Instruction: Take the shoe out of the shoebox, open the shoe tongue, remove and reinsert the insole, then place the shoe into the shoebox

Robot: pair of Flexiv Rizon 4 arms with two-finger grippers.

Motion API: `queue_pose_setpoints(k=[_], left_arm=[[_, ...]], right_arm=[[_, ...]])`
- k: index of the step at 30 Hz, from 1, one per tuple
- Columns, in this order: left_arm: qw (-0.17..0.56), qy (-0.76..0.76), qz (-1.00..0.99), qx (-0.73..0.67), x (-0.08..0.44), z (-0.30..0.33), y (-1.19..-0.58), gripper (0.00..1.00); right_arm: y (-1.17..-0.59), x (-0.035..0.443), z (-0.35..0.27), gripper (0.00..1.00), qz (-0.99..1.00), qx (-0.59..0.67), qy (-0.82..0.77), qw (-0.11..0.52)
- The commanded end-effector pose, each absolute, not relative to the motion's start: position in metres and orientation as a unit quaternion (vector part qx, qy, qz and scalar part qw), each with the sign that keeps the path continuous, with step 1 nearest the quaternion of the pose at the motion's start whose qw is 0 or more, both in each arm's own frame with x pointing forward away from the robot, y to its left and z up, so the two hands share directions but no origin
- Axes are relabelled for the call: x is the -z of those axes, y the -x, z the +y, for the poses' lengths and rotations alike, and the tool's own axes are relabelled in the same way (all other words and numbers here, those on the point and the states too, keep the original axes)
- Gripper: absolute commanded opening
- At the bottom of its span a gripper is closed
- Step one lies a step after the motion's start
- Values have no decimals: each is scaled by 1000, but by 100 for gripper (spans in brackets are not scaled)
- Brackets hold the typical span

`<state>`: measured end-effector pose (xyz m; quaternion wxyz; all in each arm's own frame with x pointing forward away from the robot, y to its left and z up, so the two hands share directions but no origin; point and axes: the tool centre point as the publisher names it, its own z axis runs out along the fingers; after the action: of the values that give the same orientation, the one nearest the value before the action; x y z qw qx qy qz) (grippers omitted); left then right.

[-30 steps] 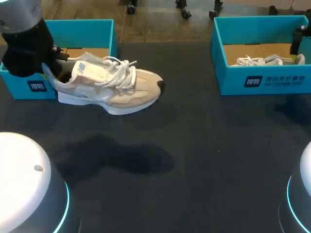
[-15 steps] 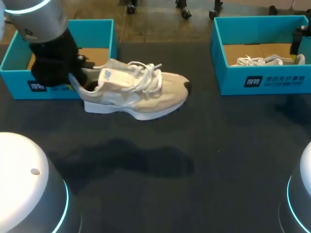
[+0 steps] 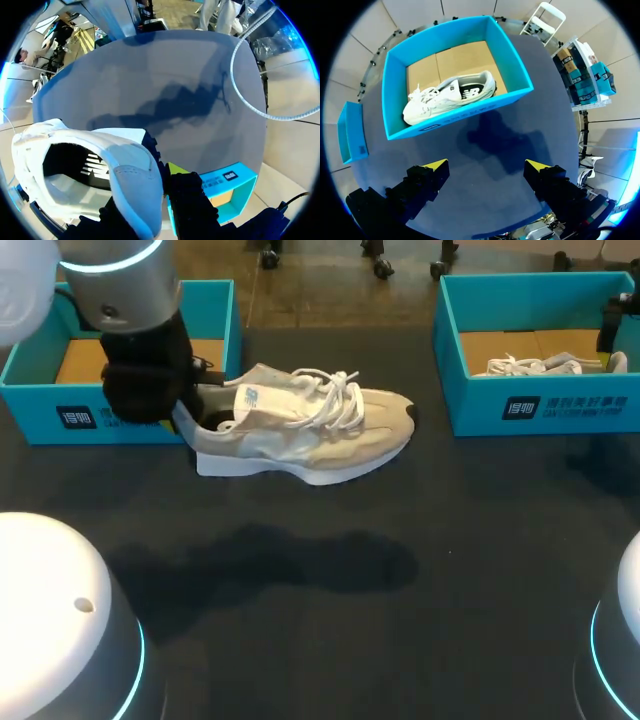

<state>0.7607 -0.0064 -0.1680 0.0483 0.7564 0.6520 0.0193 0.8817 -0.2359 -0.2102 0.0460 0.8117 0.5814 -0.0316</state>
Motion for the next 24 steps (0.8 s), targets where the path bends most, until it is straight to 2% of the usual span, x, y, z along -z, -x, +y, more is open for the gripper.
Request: queue_pose_setpoints(k=[1, 16, 24], left_arm=[[49, -756, 652, -19, 167, -6, -761, 0], [-20, -770, 637, 37, 254, -85, -741, 0], [-20, -770, 637, 37, 254, -85, -741, 0]], right_arm=[[-881, 211, -236, 100, 581, 31, -812, 47], [-881, 211, -236, 100, 581, 31, -812, 47], [-881, 211, -236, 100, 581, 31, -812, 47]])
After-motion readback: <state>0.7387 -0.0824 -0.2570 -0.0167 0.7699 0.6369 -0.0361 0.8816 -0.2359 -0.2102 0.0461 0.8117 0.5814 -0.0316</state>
